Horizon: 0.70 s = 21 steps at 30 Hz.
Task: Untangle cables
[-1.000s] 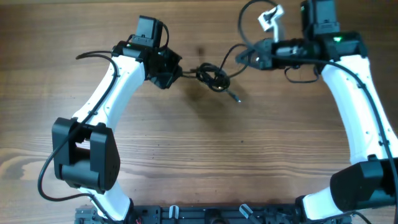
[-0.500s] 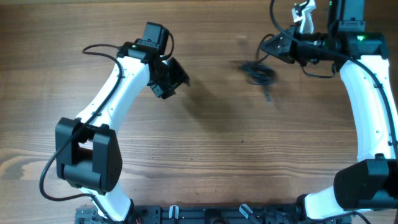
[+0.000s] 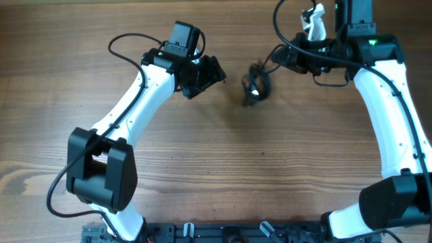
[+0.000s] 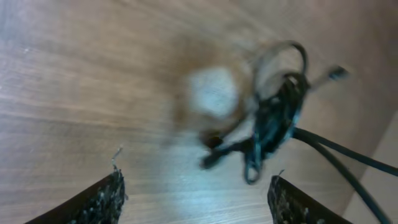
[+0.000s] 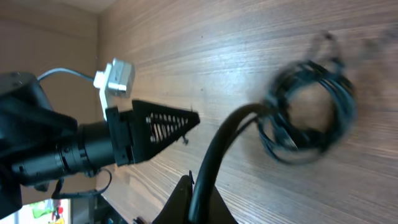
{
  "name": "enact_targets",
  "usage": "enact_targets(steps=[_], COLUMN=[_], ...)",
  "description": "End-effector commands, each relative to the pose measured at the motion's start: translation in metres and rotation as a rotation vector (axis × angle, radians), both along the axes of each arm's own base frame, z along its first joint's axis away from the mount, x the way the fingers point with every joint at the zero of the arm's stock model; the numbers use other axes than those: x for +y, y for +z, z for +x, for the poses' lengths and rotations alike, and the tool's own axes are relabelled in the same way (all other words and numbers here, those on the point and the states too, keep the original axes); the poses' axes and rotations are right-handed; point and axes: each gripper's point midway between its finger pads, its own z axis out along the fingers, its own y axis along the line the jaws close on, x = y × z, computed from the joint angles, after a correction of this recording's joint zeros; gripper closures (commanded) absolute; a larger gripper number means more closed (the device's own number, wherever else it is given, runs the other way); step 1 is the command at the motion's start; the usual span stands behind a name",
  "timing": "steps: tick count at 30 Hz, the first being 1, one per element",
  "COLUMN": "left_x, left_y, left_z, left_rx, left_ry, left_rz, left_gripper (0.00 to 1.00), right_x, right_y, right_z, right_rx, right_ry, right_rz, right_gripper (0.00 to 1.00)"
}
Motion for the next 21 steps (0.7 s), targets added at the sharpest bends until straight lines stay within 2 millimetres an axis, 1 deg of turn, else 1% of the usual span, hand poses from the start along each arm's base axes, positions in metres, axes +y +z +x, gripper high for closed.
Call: enact_targets(steps=[1,9,11,15,17,19,21], left_x=[-0.01,-0.035,-0.043,-0.064,-0.075,-0.086,-0.097], left_y=[-0.004,-0.014,-0.019,-0.038,-0.044,-0.045,-0.042], left_z=[0.007,0.026,0.027,0.022,0.02,0.018,0.02], left_rx=[0.003,-0.047,-0.045,-0.006,0.011,0.006,-0.019], left_ry=[-0.005,-0.056,-0.075,-0.076,-0.068,-0.076,-0.086], left_rz=[-0.047,-0.145,-0.165,-0.183,-0.195,-0.208,-0.227], left_gripper=[0.25,0.24,0.24,0.24,0.25,0.25,0.25], right_x=[0.005,0.006,0.006,0.006,0.006,0.006,0.006], right_y=[0.011,0.004,0.004,0.005,0.005,0.005,0.005], right_z=[-0.005,-0.015,-0.015,-0.014,-0.014,-0.014,-0.015], right_rx=[-0.029,0.006,0.004,0.0,-0.001,-0.001,0.0], right_ry=[0.029,0.056,0.057,0.057,0.056,0.057,0.057], right_rz=[0.009,-0.008,-0.008,-0.008,-0.008,-0.008,-0.008], right_gripper=[0.96,0.96,0.96,0.96,0.96,0.96,0.96])
